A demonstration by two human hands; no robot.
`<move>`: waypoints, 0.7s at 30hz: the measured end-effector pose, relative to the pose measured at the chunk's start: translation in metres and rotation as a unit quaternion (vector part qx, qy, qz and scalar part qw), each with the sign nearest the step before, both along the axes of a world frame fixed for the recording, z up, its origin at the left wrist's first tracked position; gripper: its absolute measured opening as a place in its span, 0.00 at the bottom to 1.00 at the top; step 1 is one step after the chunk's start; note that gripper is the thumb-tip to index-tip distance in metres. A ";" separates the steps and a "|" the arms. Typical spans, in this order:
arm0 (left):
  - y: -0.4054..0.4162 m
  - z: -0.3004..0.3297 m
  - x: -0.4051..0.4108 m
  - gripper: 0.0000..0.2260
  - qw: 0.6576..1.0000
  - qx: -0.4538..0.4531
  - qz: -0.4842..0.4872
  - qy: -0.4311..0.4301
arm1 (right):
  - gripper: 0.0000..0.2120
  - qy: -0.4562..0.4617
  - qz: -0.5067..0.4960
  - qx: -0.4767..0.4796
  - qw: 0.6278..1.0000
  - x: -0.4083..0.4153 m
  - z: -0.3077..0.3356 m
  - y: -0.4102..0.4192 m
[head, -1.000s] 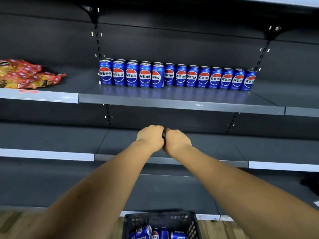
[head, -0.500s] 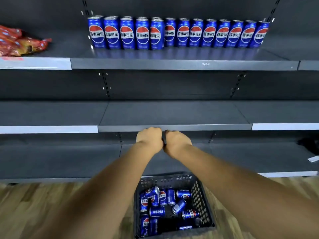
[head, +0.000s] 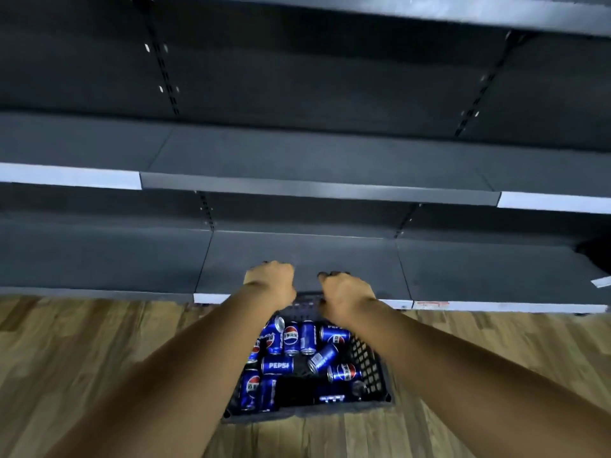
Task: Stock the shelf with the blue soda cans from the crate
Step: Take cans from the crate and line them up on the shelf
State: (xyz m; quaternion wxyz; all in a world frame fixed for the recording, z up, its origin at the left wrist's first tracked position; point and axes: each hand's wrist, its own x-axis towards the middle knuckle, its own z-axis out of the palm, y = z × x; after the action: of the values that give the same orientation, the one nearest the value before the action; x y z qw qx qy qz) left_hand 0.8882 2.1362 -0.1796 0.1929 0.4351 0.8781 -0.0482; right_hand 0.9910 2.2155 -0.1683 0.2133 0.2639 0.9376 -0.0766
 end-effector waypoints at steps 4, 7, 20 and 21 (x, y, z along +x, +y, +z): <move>-0.004 -0.065 0.008 0.12 1.000 -0.018 -0.008 -0.008 | 0.18 -0.042 0.004 0.044 0.998 0.011 -0.066 0.013; -0.007 -0.120 0.007 0.12 1.000 -0.026 -0.002 -0.017 | 0.15 -0.058 -0.005 0.055 0.997 0.015 -0.123 0.018; 0.015 -0.413 -0.011 0.20 0.996 -0.048 0.060 -0.044 | 0.17 -0.023 -0.038 -0.024 0.999 -0.010 -0.423 0.020; 0.018 -0.434 -0.011 0.21 0.995 -0.046 0.066 -0.052 | 0.18 -0.023 -0.047 -0.035 0.998 -0.011 -0.444 0.018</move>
State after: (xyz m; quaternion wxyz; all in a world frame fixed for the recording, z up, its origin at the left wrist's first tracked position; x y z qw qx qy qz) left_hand 0.8777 2.1545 -0.6132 0.2610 0.3689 0.8905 -0.0533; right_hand 0.9800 2.2339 -0.6119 0.2396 0.3015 0.9159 -0.1129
